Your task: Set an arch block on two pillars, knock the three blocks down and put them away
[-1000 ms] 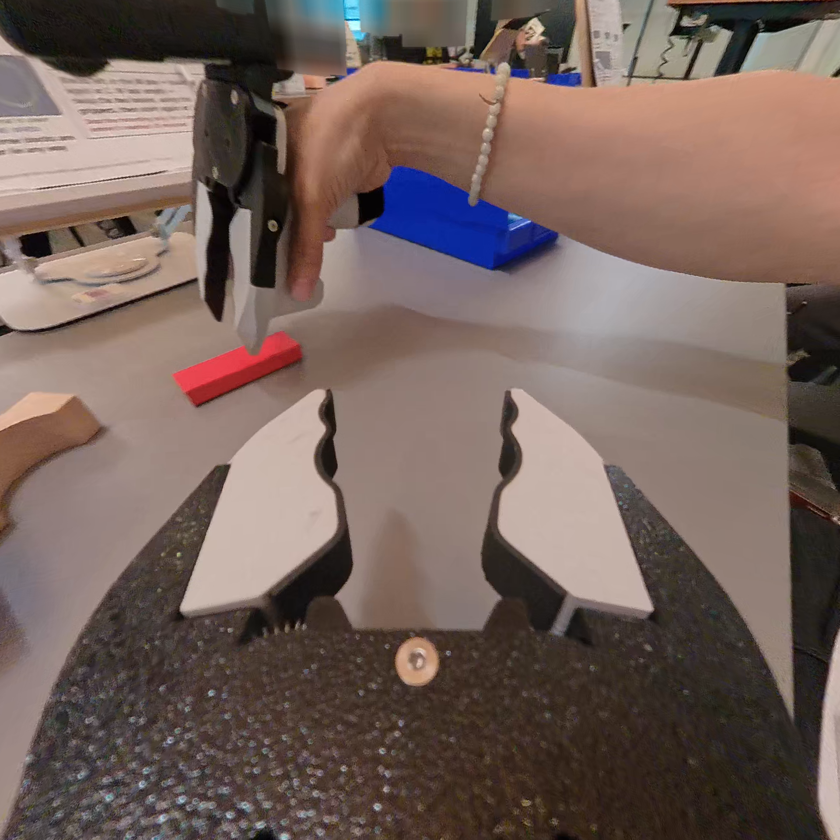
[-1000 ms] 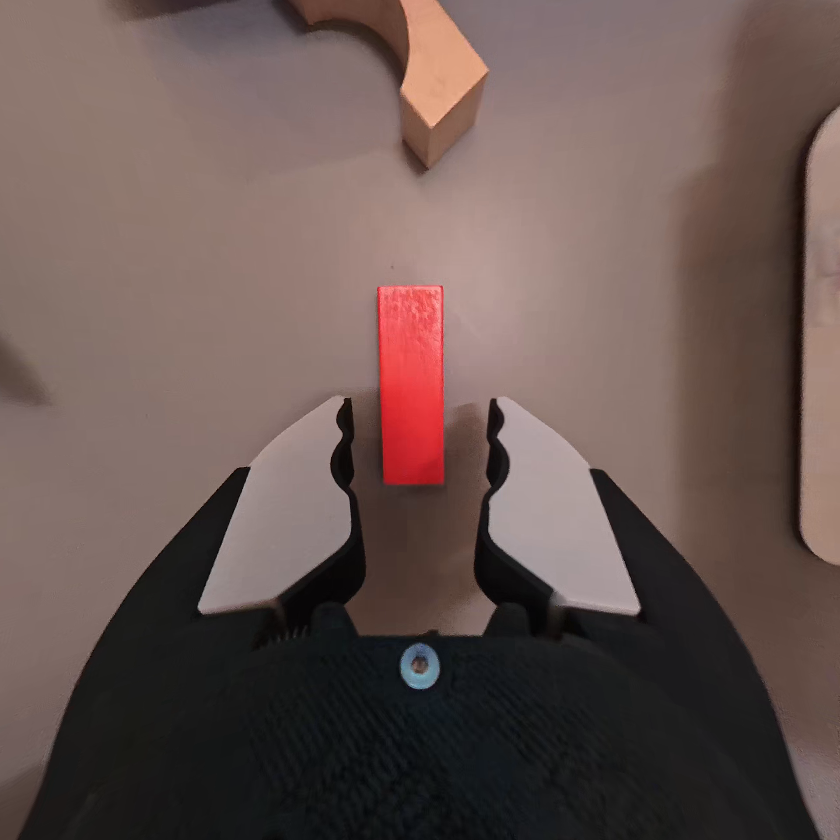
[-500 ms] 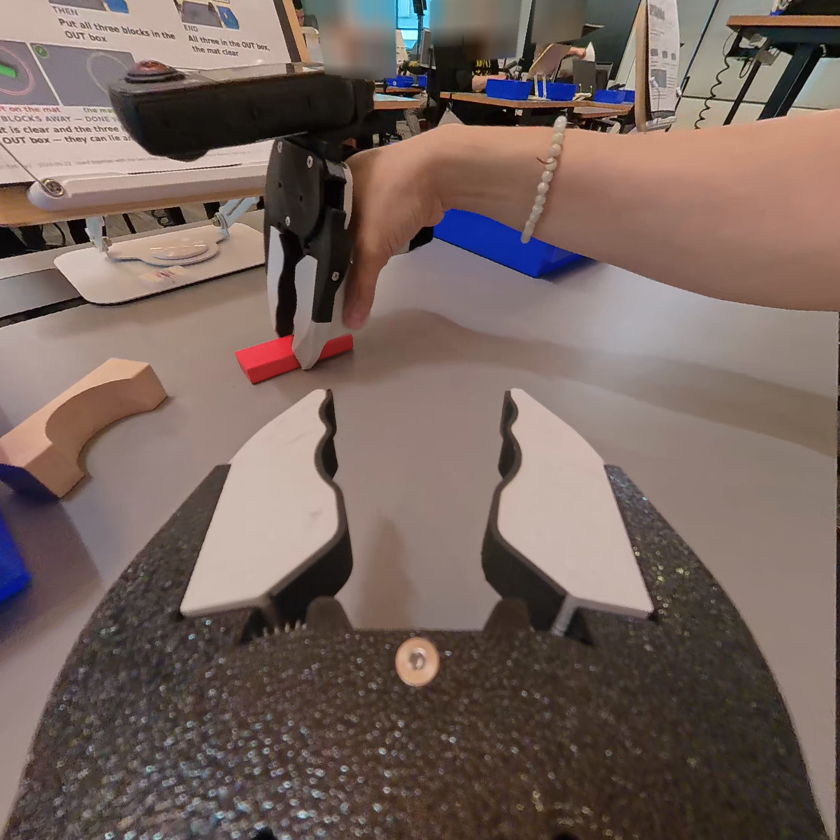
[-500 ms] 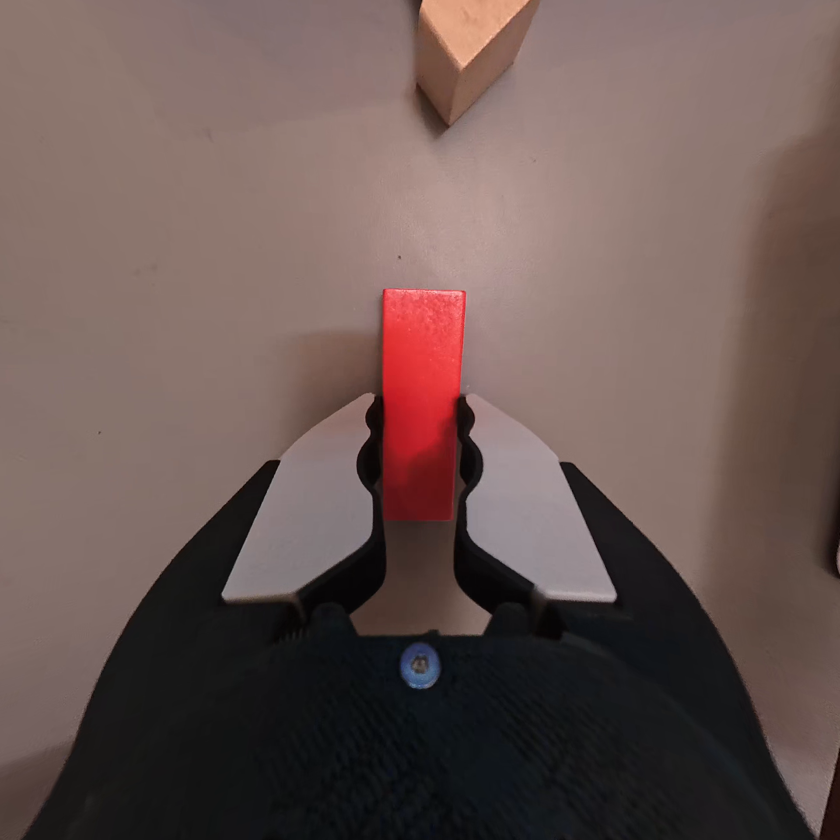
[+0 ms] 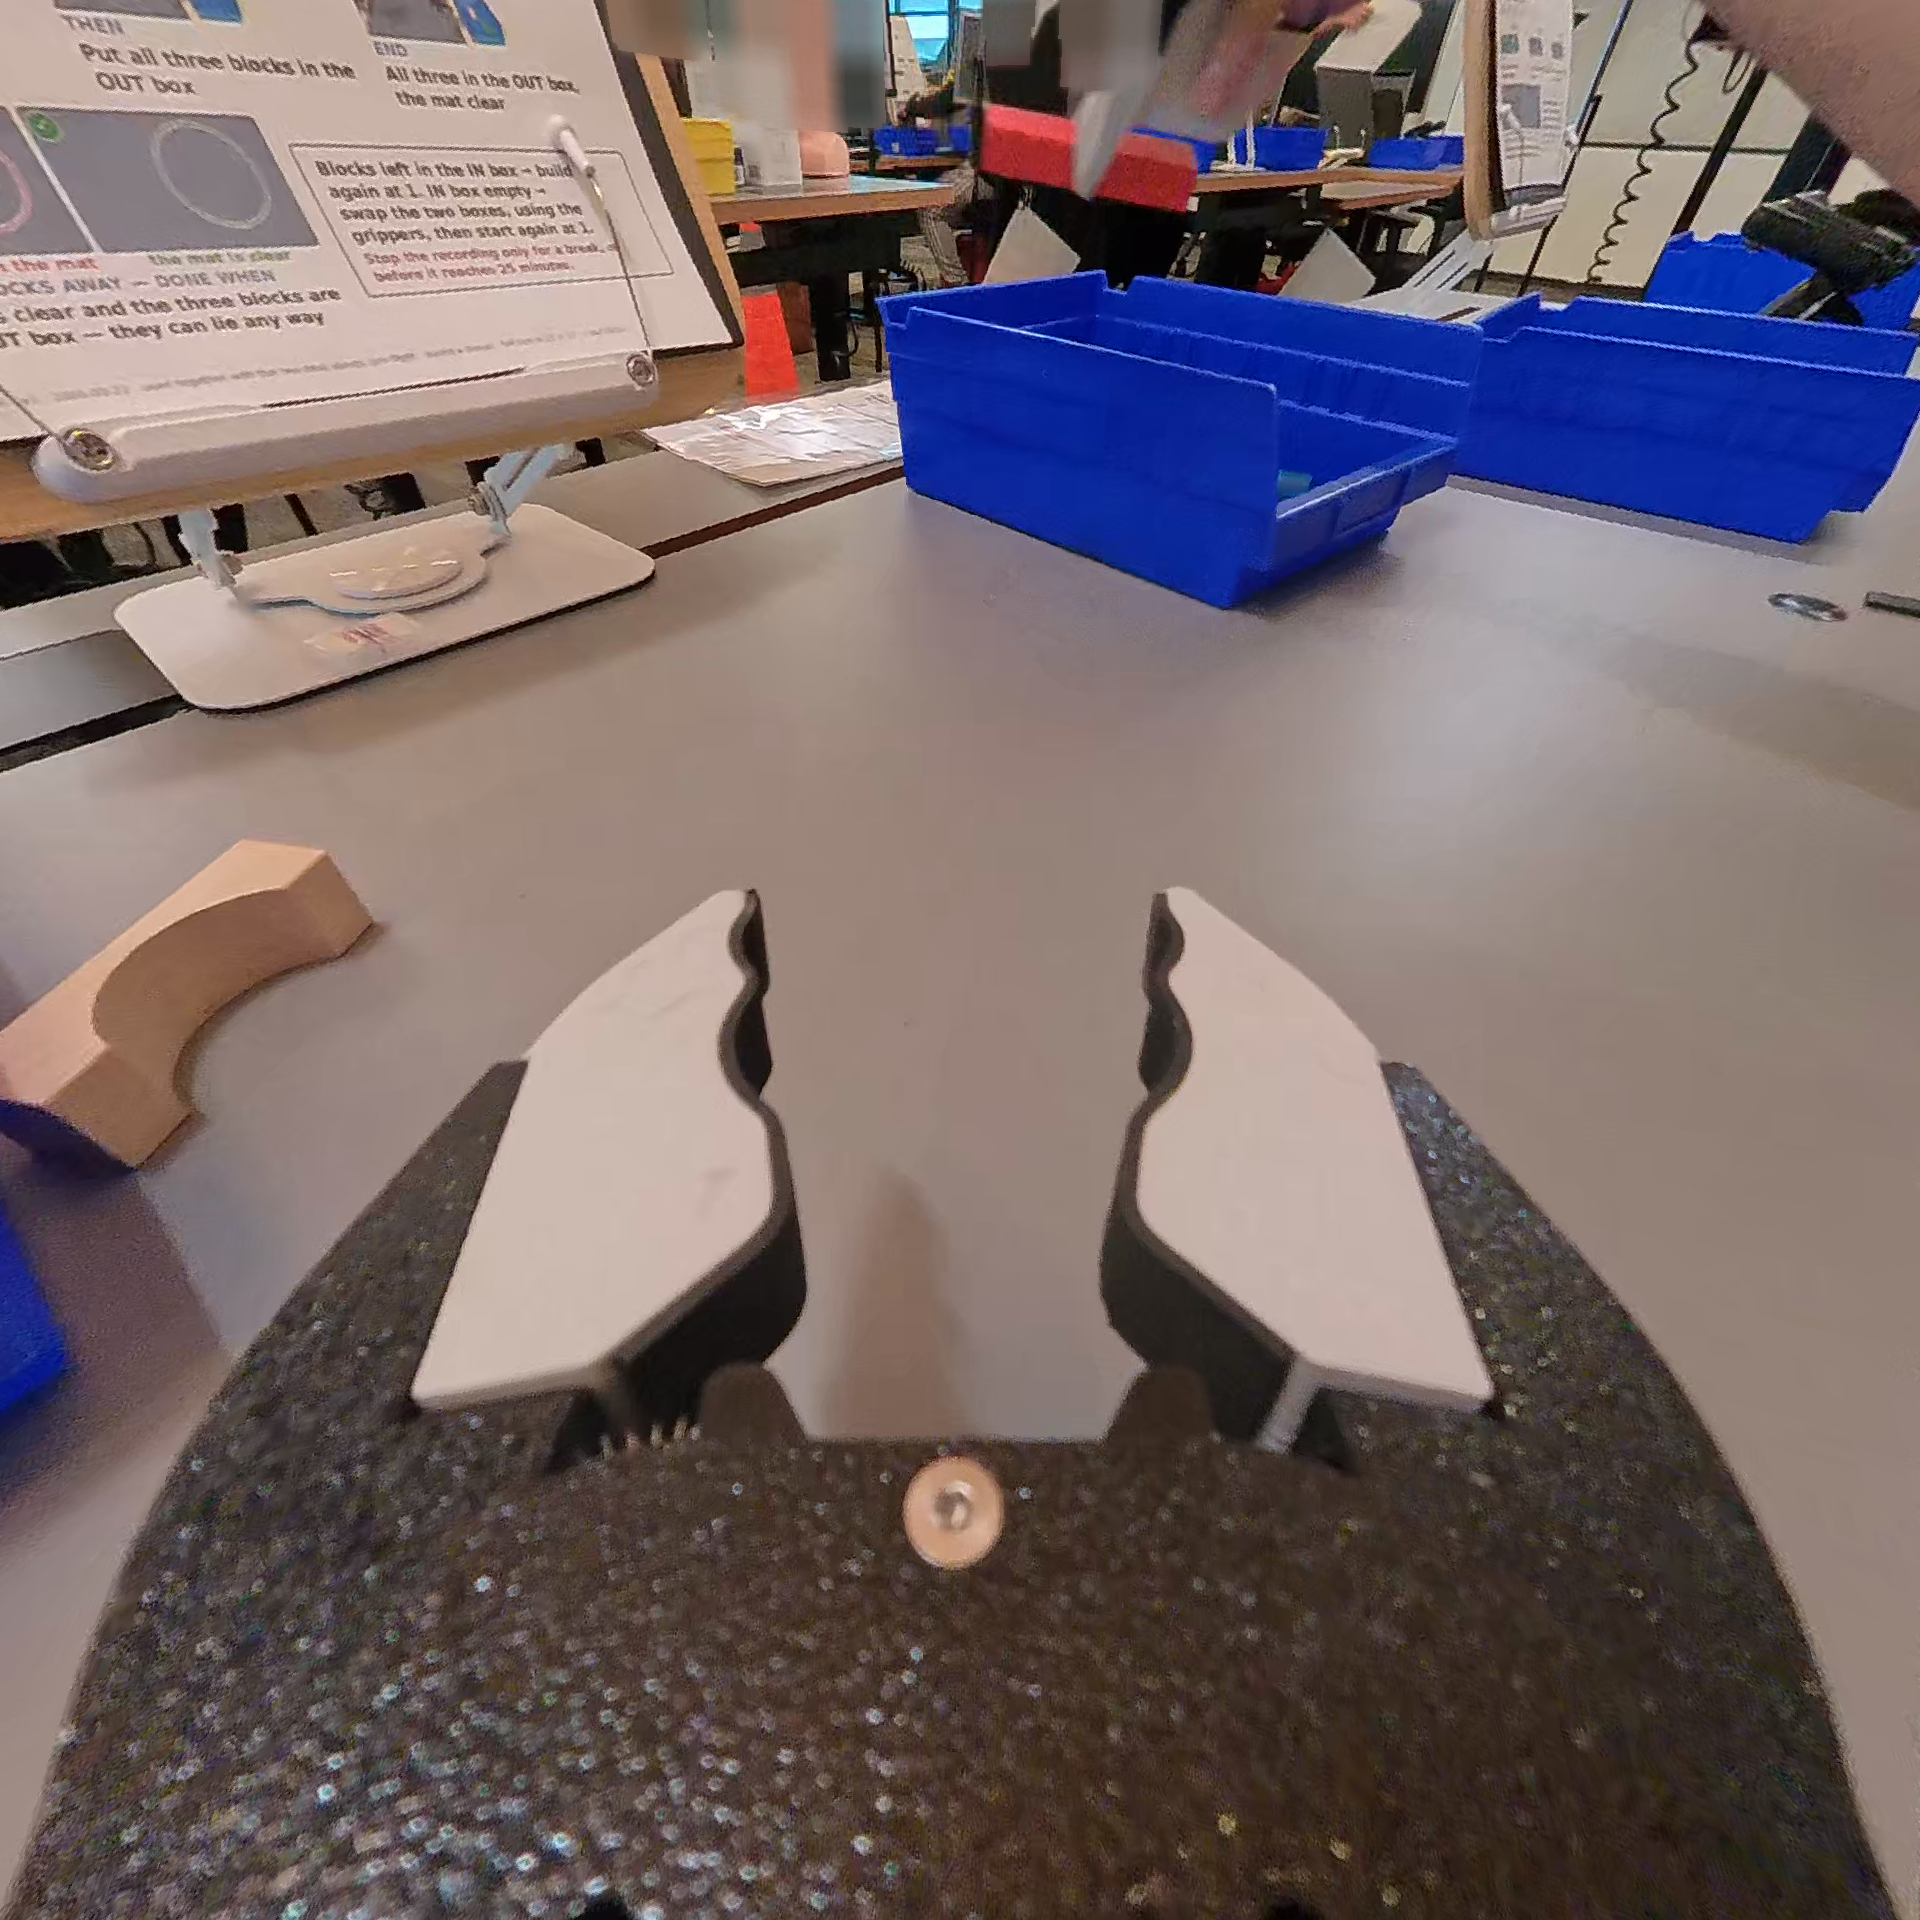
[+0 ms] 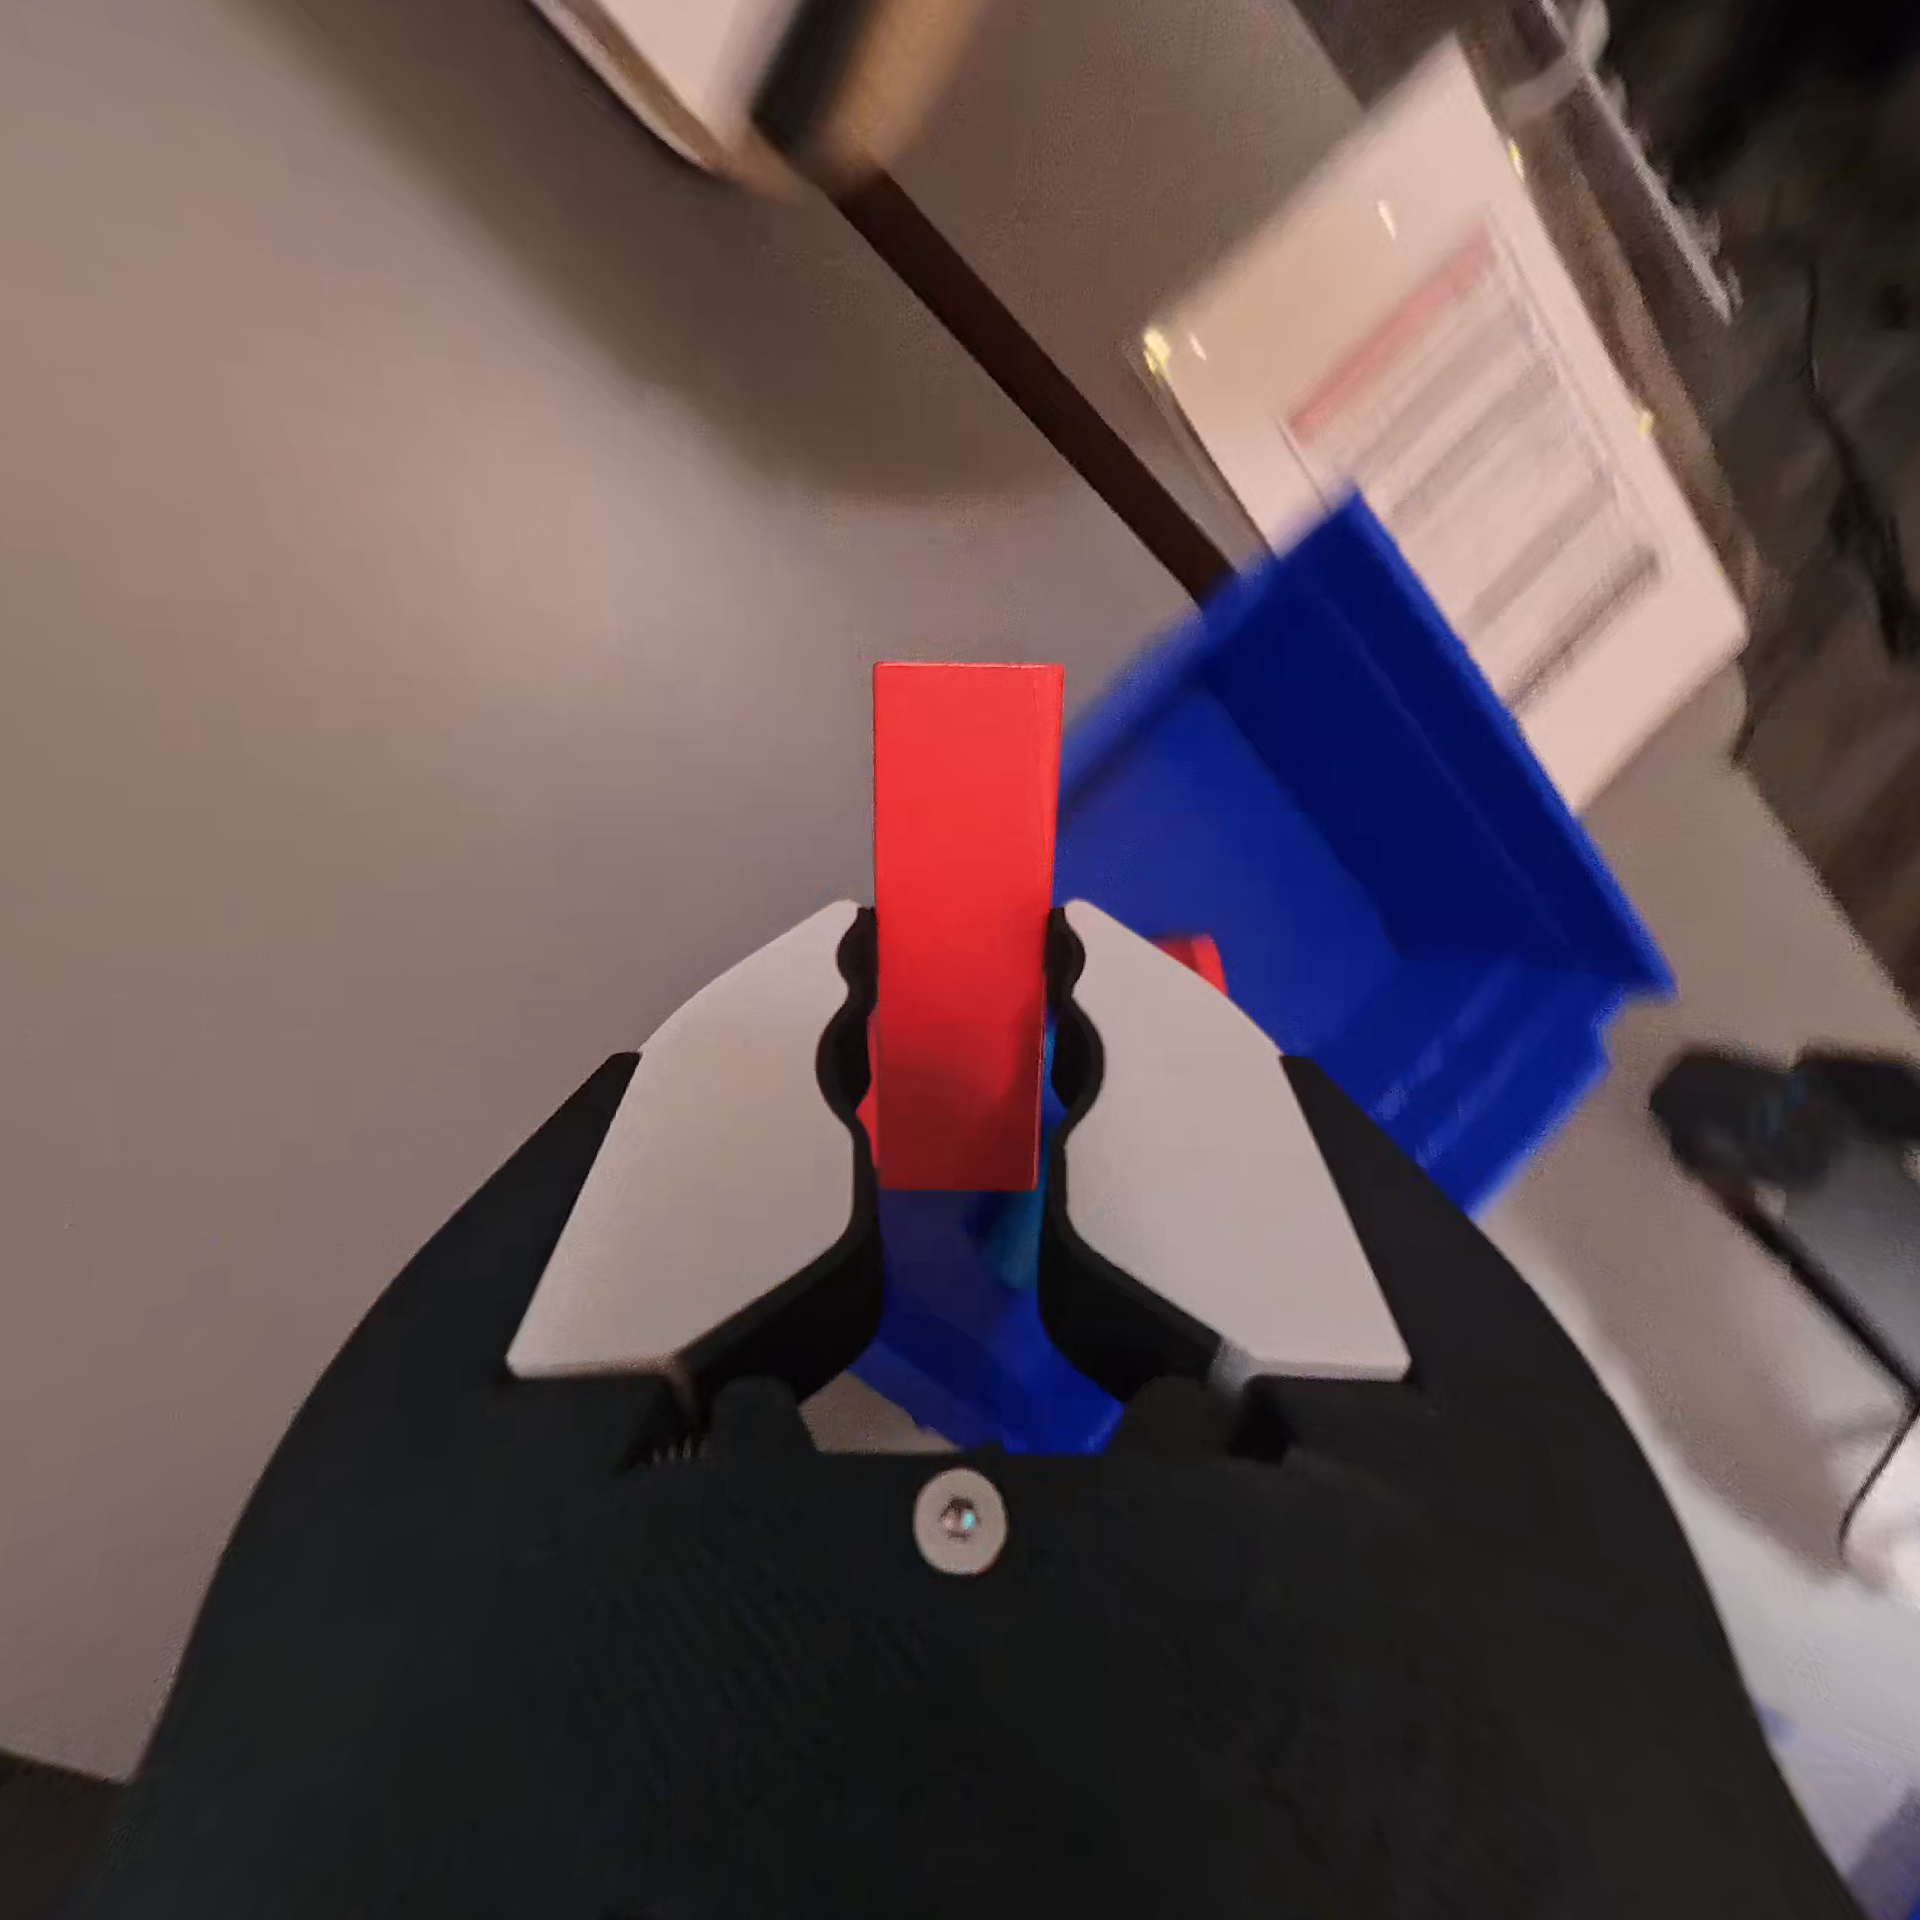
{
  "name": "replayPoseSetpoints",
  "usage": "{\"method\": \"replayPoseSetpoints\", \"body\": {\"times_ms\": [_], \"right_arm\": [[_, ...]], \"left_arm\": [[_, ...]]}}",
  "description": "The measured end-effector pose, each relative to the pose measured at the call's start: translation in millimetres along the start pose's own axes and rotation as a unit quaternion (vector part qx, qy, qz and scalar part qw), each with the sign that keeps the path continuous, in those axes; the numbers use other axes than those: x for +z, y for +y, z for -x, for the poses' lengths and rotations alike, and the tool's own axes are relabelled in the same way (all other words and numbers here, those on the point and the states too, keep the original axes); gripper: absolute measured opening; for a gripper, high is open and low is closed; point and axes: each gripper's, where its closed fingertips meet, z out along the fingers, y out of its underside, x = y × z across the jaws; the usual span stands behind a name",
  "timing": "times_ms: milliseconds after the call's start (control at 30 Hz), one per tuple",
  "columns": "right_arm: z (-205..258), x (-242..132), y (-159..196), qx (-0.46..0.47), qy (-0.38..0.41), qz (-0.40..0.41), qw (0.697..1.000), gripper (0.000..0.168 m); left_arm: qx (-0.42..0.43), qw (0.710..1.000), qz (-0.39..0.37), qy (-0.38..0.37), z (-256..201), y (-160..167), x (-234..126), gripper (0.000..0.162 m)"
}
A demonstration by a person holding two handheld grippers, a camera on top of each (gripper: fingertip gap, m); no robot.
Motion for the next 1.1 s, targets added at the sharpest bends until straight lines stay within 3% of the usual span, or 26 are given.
{"method": "replayPoseSetpoints", "body": {"times_ms": [100,233,367,433,500,633,733,900,1033,1100], "right_arm": [[-40.0,14.2,70.4,0.097,0.007,0.034,0.995,0.032],[-46.2,48.0,139.5,0.154,-0.016,0.082,0.984,0.032],[-31.4,76.7,161.2,0.156,-0.048,0.088,0.983,0.035],[-29.6,85.4,166.7,0.149,-0.042,0.1,0.983,0.061],[-33.8,84.7,163.4,0.144,-0.026,0.101,0.984,0.069],[-54.3,50.7,127.9,0.094,0.057,0.079,0.991,0.075],[-40.8,16.8,67.7,0.037,0.081,0.013,0.996,0.075],[83.0,3.4,-41.7,-0.128,-0.059,-0.1,0.985,0.074],[202.6,19.2,-112.1,-0.245,-0.175,-0.175,0.937,0.073],[249.7,37.0,-133.1,-0.312,-0.203,-0.176,0.911,0.072]], "left_arm": [[0.003,1.0,-0.003,0.002,-2.4,-2.3,2.0,0.069],[0.008,1.0,-0.002,0.007,-5.7,-3.4,3.9,0.069],[0.009,1.0,0.004,0.012,-8.3,-2.2,8.1,0.069],[0.01,1.0,0.007,0.014,-9.4,-1.5,9.6,0.069],[0.013,1.0,0.011,0.013,-9.2,-0.7,10.5,0.069],[0.014,1.0,0.011,0.008,-6.6,-0.9,10.3,0.069],[0.01,1.0,0.011,0.007,-4.0,0.5,10.2,0.07],[0.008,1.0,0.01,0.01,-2.7,1.0,11.2,0.07],[0.007,1.0,0.006,0.015,-2.8,0.9,9.9,0.07],[0.008,1.0,0.007,0.016,-1.7,1.2,8.0,0.07]]}}
